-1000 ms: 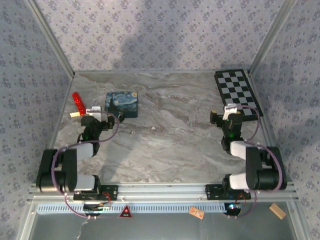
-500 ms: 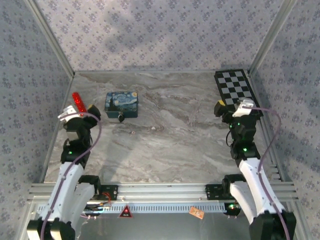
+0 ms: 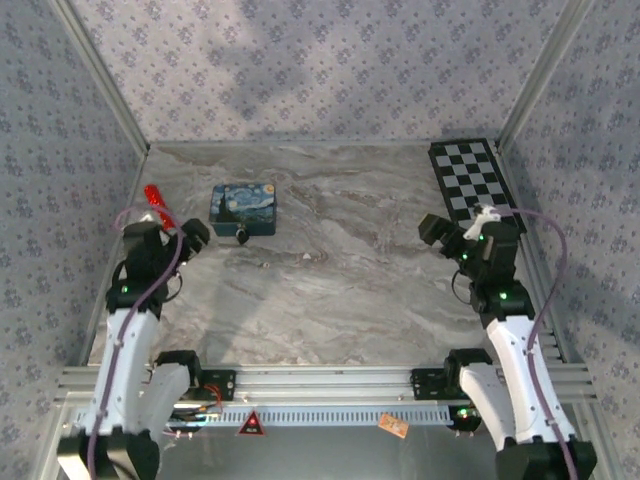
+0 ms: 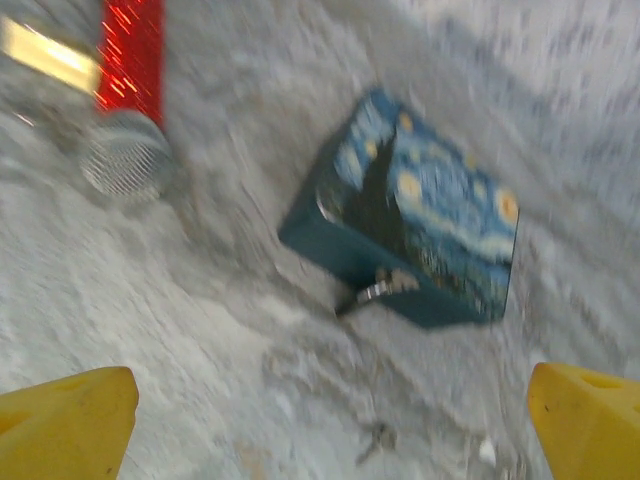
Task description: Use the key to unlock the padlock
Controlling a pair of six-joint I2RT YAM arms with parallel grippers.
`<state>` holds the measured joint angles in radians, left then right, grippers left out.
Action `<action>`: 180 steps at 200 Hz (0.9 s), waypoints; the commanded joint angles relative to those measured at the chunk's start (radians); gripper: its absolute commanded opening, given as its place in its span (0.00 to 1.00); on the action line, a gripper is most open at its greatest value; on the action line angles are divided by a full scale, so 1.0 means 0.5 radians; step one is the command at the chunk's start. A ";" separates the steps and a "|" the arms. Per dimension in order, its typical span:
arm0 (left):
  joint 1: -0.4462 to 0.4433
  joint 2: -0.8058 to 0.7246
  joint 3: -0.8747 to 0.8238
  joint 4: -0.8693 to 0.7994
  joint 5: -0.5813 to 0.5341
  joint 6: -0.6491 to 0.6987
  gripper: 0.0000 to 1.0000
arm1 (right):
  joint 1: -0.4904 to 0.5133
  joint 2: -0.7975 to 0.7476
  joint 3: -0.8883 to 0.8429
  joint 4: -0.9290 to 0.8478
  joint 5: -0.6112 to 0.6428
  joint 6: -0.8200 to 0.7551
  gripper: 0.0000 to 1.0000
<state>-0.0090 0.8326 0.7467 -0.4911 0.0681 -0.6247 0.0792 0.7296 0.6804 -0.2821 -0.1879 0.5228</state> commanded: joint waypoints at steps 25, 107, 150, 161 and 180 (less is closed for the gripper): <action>-0.586 0.492 0.217 -0.266 0.162 0.185 0.96 | 0.519 0.157 0.095 -0.049 0.251 -0.106 1.00; -0.909 1.301 0.442 -0.210 0.068 0.159 0.62 | 0.835 0.339 0.170 -0.065 0.511 -0.214 1.00; -0.914 1.476 0.452 -0.097 0.048 0.062 0.52 | 0.862 0.323 0.149 -0.049 0.526 -0.199 1.00; -0.912 1.515 0.448 -0.062 0.039 0.036 0.51 | 0.869 0.327 0.144 -0.045 0.528 -0.197 1.00; -0.909 1.607 0.468 -0.029 0.039 0.014 0.48 | 0.878 0.334 0.148 -0.038 0.530 -0.199 1.00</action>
<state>-0.4606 1.5902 0.9485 -0.5354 0.1032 -0.5877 0.5072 0.9012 0.7296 -0.2962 0.0540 0.4358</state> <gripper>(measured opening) 0.500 0.998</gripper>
